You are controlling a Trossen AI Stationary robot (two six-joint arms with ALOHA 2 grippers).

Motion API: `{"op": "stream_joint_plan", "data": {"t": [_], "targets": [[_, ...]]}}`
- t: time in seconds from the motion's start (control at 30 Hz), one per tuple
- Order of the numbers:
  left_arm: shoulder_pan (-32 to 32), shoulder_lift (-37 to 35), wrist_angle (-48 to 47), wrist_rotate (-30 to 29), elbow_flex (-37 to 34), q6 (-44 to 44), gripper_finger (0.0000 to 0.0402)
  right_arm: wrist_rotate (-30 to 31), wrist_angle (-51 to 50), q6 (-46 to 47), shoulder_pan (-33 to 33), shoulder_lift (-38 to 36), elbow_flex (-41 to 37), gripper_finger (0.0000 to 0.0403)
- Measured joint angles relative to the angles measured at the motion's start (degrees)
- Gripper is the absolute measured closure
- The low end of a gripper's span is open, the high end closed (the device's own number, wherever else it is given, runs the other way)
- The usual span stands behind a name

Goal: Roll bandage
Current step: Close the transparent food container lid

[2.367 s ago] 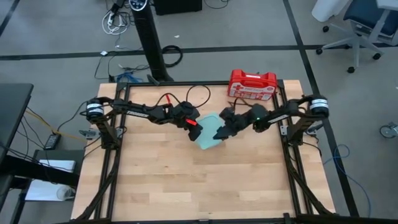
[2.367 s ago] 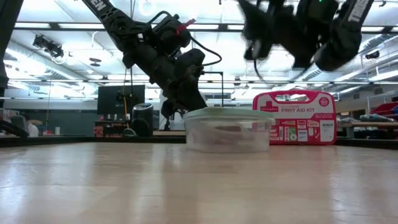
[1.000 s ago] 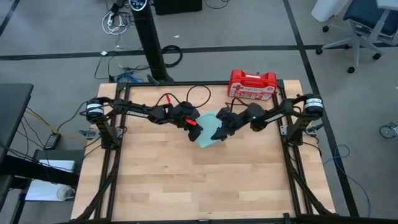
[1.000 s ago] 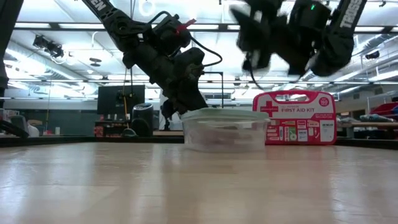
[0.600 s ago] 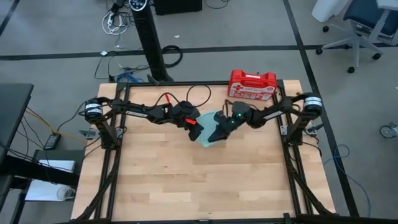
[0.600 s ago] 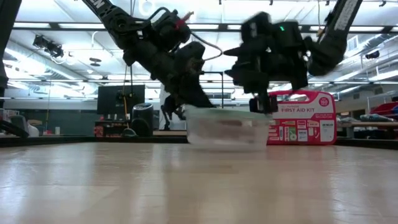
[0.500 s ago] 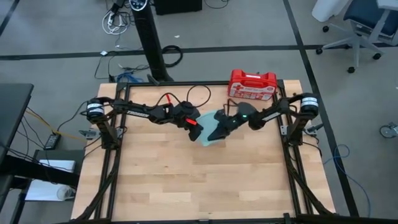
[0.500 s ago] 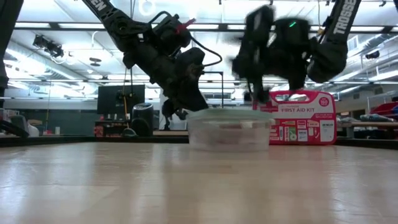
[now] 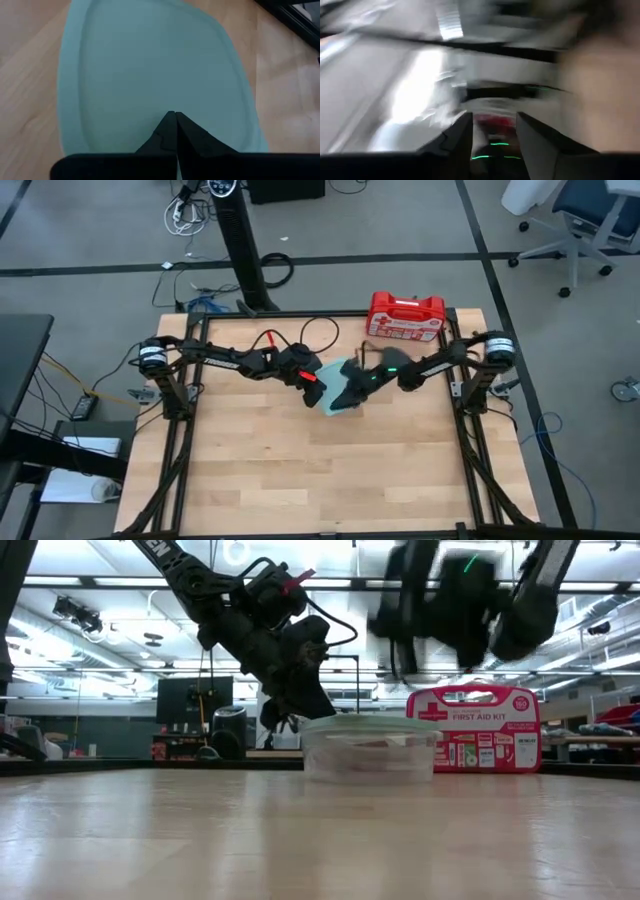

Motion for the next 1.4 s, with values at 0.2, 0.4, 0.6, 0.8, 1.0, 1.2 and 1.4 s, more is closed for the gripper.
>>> {"op": "stream_joint_plan", "data": {"t": [0.2, 0.4, 0.6, 0.8, 1.0, 1.2, 1.4], "targets": [[0.0, -0.1, 0.3, 0.6, 0.1, 0.1, 0.0401, -3.2, 6.3, 1.5, -3.4, 10.5, -2.4, 0.0254], [0.0, 0.0, -0.7, 0.3, 0.1, 0.2, 0.0401, -3.5, 8.9, 5.1, -1.1, 7.5, 0.6, 0.0254], [0.0, 0.0, -0.6, 0.4, 0.1, 0.2, 0.0401, -4.2, 9.2, 5.3, -2.5, 4.6, 1.8, 0.0254], [-0.2, 0.0, -0.8, 0.6, 0.1, 0.3, 0.0401, -6.3, 9.2, 7.5, -8.3, 1.7, 1.8, 0.0254], [-0.3, 0.0, -0.7, 0.7, 0.1, 0.3, 0.0401, -8.6, 7.8, 8.6, -13.7, 1.1, 1.8, 0.0254], [-0.3, -0.1, -0.5, 0.8, 0.1, 0.4, 0.0401, -17.4, -6.0, -1.7, -19.3, 10.9, 1.4, 0.0254], [-0.4, 0.0, -0.5, 0.4, 0.0, 0.4, 0.0401, -15.9, 8.8, 9.5, -17.9, 8.5, 3.2, 0.0254]]}}
